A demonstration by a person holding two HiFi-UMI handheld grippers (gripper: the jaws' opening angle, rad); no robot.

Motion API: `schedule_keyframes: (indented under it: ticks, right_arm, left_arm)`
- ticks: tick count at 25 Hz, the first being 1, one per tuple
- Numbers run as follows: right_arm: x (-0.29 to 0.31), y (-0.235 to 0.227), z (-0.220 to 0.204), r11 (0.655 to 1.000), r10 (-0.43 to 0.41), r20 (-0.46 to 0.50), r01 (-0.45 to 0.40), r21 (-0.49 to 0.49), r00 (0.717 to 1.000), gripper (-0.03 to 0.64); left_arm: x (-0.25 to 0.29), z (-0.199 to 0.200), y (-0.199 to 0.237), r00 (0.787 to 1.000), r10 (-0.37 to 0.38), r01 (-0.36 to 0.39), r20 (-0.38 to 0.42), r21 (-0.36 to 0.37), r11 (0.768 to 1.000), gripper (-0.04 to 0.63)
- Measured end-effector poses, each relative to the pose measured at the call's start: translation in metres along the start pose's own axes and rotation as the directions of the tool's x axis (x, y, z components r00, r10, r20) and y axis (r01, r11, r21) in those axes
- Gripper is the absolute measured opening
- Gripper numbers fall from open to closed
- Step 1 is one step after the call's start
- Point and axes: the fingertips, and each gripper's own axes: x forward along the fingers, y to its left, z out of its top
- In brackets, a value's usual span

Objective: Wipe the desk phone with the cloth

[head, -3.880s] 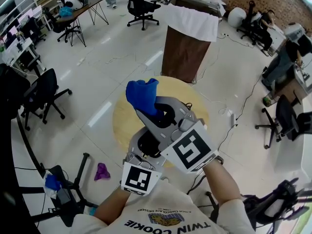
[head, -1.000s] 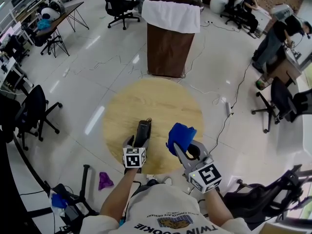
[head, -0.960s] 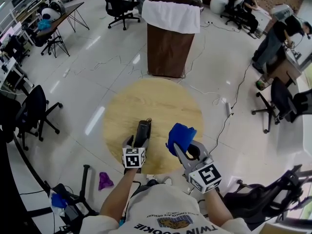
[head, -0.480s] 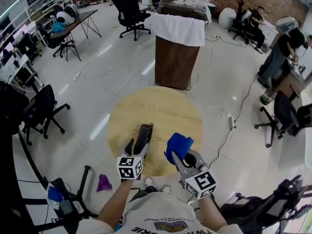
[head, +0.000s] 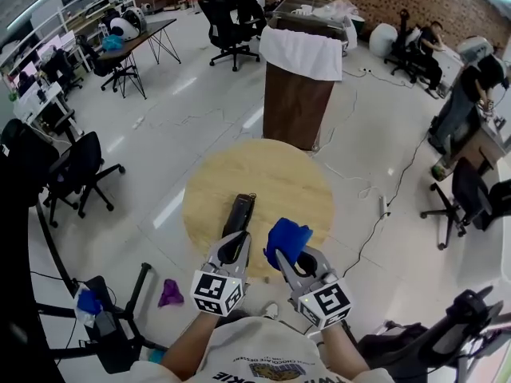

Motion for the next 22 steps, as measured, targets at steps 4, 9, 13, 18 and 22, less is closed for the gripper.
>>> schedule_keyframes:
  ticks: [4, 9, 13, 18, 22]
  right_arm:
    - [-0.007, 0.020, 0.009, 1.000, -0.015, 0.035, 0.015, -0.010, 0.999, 0.060]
    - [-0.016, 0.052, 0.015, 0.999, -0.032, 0.062, 0.033, -0.014, 0.998, 0.060]
    - [-0.023, 0.086, 0.019, 0.998, -0.049, 0.078, 0.051, -0.021, 0.996, 0.058]
    - [-0.034, 0.122, 0.013, 0.997, -0.069, 0.080, 0.072, -0.027, 0.994, 0.058]
    - [-0.045, 0.140, 0.010, 0.995, -0.082, 0.082, 0.086, -0.042, 0.993, 0.058]
  left_arm:
    - [-0.021, 0.020, -0.020, 0.997, -0.062, 0.063, 0.053, -0.002, 0.998, 0.000]
    - [-0.055, 0.037, -0.035, 0.990, -0.108, 0.110, 0.088, -0.017, 0.994, 0.000]
    - [-0.089, 0.042, -0.040, 0.988, -0.121, 0.122, 0.099, -0.011, 0.992, 0.000]
    - [-0.126, 0.035, -0.042, 0.986, -0.130, 0.132, 0.103, -0.015, 0.991, 0.000]
    - [-0.146, 0.033, -0.047, 0.983, -0.142, 0.146, 0.112, -0.026, 0.989, 0.000]
